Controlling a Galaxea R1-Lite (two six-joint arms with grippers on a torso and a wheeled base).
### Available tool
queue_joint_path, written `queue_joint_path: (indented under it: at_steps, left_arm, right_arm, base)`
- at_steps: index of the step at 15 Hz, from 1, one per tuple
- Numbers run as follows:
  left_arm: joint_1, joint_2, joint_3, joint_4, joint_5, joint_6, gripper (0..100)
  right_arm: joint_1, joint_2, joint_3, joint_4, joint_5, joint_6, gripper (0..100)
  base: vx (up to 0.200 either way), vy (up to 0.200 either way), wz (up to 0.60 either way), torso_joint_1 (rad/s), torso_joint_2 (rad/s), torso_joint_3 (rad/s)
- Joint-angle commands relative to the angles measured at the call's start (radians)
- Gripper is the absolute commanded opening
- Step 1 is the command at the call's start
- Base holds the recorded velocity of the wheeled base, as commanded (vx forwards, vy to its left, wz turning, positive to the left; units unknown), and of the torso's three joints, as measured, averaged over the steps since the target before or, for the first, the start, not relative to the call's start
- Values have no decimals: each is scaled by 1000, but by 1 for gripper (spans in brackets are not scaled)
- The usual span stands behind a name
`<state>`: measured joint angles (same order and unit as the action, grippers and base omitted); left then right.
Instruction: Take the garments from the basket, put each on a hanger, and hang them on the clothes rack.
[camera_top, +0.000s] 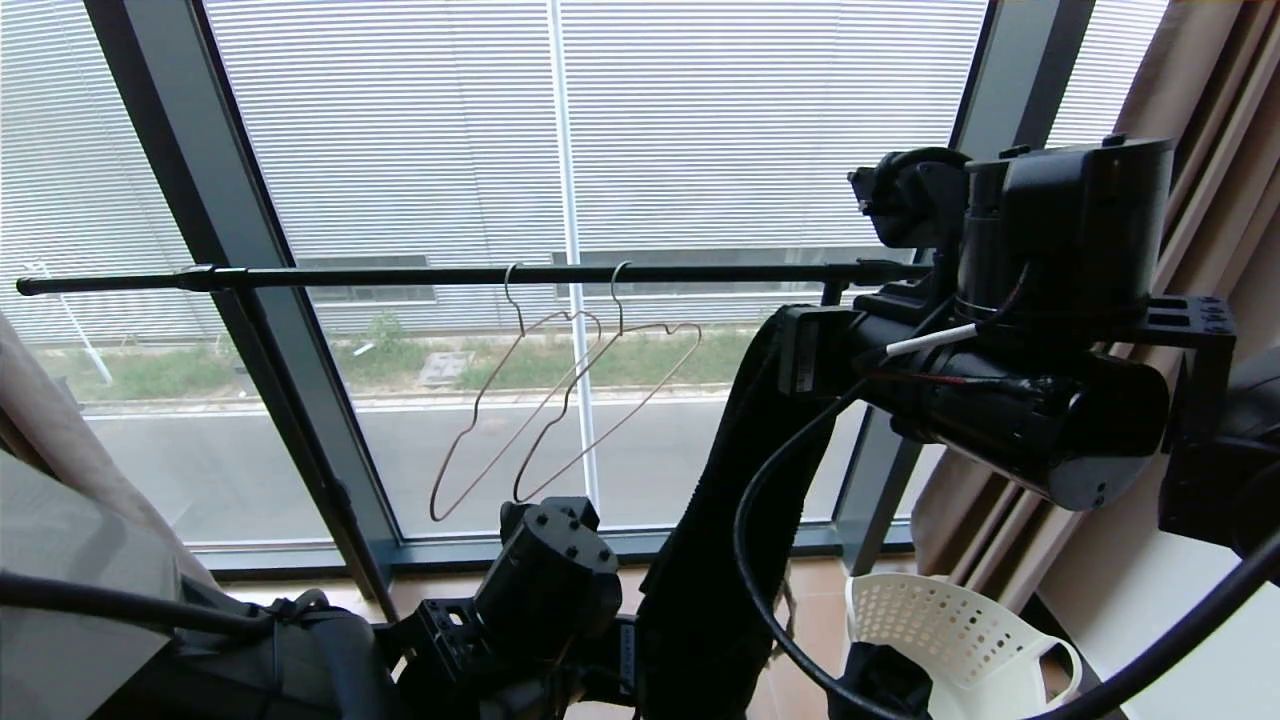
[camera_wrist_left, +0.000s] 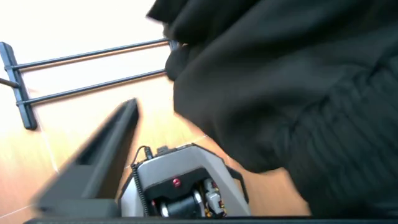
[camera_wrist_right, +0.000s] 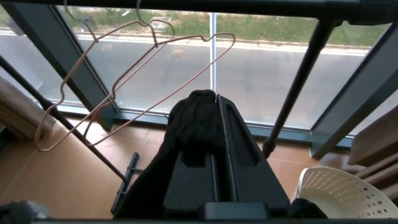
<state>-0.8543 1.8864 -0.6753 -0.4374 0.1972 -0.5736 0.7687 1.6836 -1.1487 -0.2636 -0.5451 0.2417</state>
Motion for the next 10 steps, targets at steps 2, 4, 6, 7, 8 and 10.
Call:
queue_joint_path:
  at_steps: [2, 4, 6, 7, 8, 10]
  left_arm:
    - [-9, -113, 59, 0, 14, 0, 0]
    - [-5, -179, 91, 0, 22, 0, 0]
    - [3, -242, 118, 0, 34, 8, 0]
    - [20, -268, 135, 0, 34, 26, 0]
    - [34, -290, 160, -4, 33, 41, 0]
    - [40, -348, 215, -60, 31, 90, 0]
  right_arm:
    - [-52, -5, 3, 0, -3, -9, 0]
    - [-74, -9, 12, 0, -3, -19, 0]
    - [-94, -12, 18, 0, -3, -24, 0]
    - [-101, -18, 24, 0, -3, -32, 0]
    - [-103, -30, 38, 0, -3, -47, 0]
    - [-103, -71, 93, 1, -3, -81, 0]
  base:
    - [0, 0, 0, 0, 0, 0]
    - [0, 0, 0, 0, 0, 0]
    - [0, 0, 0, 0, 0, 0]
    - [0, 0, 0, 0, 0, 0]
    - [0, 0, 0, 0, 0, 0]
    - [0, 0, 0, 0, 0, 0]
